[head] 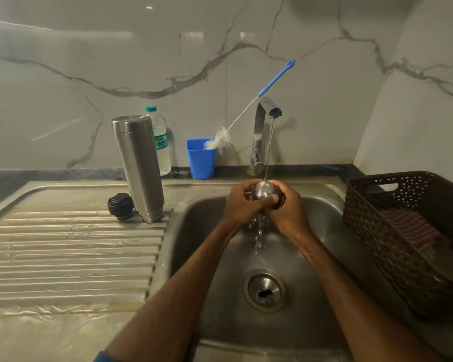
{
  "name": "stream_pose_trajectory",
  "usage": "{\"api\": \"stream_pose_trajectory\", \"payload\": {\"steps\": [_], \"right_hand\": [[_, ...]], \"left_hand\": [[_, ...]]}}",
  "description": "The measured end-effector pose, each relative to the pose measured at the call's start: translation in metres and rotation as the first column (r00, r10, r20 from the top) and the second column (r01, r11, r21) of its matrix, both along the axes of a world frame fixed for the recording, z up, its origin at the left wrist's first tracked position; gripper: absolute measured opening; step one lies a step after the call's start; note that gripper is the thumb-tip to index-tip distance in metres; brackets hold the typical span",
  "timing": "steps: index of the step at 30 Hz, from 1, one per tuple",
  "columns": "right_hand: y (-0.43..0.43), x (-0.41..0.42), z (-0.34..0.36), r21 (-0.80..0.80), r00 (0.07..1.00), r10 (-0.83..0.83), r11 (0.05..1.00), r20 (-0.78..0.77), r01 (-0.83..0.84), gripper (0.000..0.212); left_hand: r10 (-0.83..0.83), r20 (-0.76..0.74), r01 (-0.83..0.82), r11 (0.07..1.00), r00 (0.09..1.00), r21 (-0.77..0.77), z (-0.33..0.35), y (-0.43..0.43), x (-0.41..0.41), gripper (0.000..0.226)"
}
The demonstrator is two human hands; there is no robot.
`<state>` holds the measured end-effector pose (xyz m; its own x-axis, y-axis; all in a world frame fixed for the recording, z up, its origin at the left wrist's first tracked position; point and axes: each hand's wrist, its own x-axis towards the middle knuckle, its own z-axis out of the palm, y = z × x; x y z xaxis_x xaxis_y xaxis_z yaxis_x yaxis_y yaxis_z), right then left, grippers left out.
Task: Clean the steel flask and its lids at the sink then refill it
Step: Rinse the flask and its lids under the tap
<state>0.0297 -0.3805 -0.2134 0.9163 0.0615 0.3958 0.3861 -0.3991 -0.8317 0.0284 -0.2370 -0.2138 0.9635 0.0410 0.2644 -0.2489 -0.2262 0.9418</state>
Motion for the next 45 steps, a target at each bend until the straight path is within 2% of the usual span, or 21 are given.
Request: {"api": "stream_pose_trajectory", "payload": {"steps": [3,6,10,13,16,19,22,24,26,29,31,35,37,40,41,43,45], "right_hand": [[-0.002,0.003,-0.005,-0.156,0.994,-0.076,0.984,0.084,0.088,0.065],[0.001,0.002,-0.005,-0.192,0.986,-0.089,0.975,0.138,0.115,0.068],[0.003,0.001,-0.003,-0.217,0.981,0.01,0.976,0.193,0.033,0.068],[0.004,-0.003,0.0,-0.184,0.984,0.07,0.982,0.166,-0.039,0.069],[-0.002,-0.003,0.004,-0.028,0.996,0.09,0.996,0.006,-0.09,0.06],[-0.007,-0.003,0.008,0.231,0.956,0.212,0.959,-0.202,-0.164,0.041],[-0.009,-0.004,0.013,0.419,0.903,0.281,0.899,-0.326,-0.128,0.038],[-0.014,-0.002,0.017,0.548,0.856,0.329,0.834,-0.399,-0.065,0.043],[-0.016,-0.001,0.017,0.627,0.814,0.391,0.778,-0.428,-0.044,0.048],[-0.012,-0.001,0.015,0.698,0.827,0.412,0.715,-0.383,-0.032,0.042],[-0.008,0.0,0.014,0.691,0.86,0.373,0.722,-0.348,-0.034,0.04],[-0.005,0.005,0.007,0.552,0.934,0.188,0.834,-0.304,0.011,0.062],[-0.004,0.005,0.007,0.554,0.951,0.15,0.832,-0.27,0.026,0.063],[-0.004,0.005,0.011,0.658,0.932,0.209,0.752,-0.297,0.041,0.058],[-0.005,0.005,0.01,0.652,0.92,0.227,0.757,-0.32,0.039,0.062],[-0.005,0.005,0.007,0.561,0.899,0.222,0.827,-0.378,0.032,0.07],[-0.006,0.003,0.008,0.504,0.887,0.23,0.864,-0.4,0.004,0.069]], "left_hand": [[-0.001,0.01,0.002,0.999,1.0,-0.04,0.004,-0.001,0.001,0.046],[0.03,-0.01,-0.031,0.997,0.999,-0.065,0.007,-0.006,-0.002,0.025],[0.156,-0.12,-0.172,0.976,0.98,-0.136,0.012,-0.004,-0.003,0.023],[0.03,-0.126,-0.044,0.993,0.992,-0.108,0.016,0.001,-0.005,0.023],[-0.111,-0.059,0.107,0.991,0.992,-0.077,0.016,0.002,-0.003,0.027],[-0.162,-0.02,0.161,0.986,0.987,-0.042,0.019,-0.001,-0.002,0.029],[-0.175,-0.081,0.159,0.971,0.981,-0.179,0.022,0.0,-0.006,0.033],[-0.198,-0.101,0.162,0.945,0.975,-0.283,0.021,0.0,-0.008,0.035],[-0.169,-0.085,0.14,0.952,0.982,-0.271,0.02,-0.005,-0.008,0.034],[-0.106,-0.073,0.084,0.962,0.992,-0.258,0.022,-0.013,-0.007,0.034],[-0.087,-0.094,0.058,0.96,0.992,-0.273,0.018,-0.016,-0.004,0.04],[-0.114,-0.135,0.078,0.966,0.984,-0.247,0.011,-0.022,0.0,0.041],[-0.094,-0.131,0.062,0.972,0.987,-0.226,0.012,-0.027,0.001,0.04],[0.029,-0.103,-0.047,0.984,0.994,-0.17,0.01,-0.029,0.005,0.043],[0.071,-0.069,-0.08,0.985,0.995,-0.151,0.01,-0.027,0.004,0.04],[0.119,0.018,-0.116,0.985,0.993,-0.126,0.01,-0.019,0.001,0.033],[0.094,0.075,-0.084,0.988,0.993,-0.13,0.01,-0.009,0.0,0.032]]}}
